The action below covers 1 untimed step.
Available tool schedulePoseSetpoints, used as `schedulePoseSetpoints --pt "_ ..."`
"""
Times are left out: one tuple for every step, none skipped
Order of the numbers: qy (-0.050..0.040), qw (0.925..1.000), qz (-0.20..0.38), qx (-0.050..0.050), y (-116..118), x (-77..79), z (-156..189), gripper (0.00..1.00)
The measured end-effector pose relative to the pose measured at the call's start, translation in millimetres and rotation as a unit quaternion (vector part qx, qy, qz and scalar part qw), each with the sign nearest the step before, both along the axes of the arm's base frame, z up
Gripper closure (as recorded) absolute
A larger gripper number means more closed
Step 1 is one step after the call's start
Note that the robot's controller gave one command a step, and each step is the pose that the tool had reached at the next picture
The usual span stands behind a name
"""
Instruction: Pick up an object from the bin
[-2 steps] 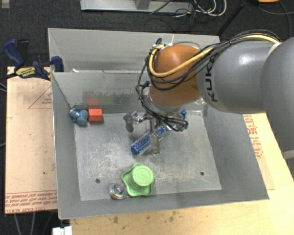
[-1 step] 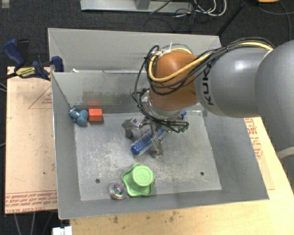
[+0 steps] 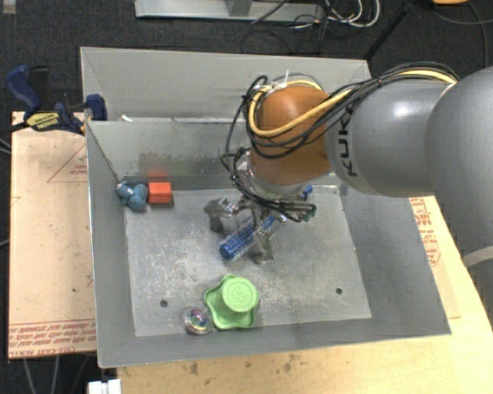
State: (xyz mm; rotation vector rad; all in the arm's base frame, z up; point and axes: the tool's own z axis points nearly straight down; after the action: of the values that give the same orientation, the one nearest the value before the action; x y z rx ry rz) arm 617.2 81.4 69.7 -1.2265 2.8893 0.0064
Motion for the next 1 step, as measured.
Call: schedulePoseSetpoints --pt "0.0019 1.0 -0.001 0.0 -0.4 -1.1 -1.4 1.0"
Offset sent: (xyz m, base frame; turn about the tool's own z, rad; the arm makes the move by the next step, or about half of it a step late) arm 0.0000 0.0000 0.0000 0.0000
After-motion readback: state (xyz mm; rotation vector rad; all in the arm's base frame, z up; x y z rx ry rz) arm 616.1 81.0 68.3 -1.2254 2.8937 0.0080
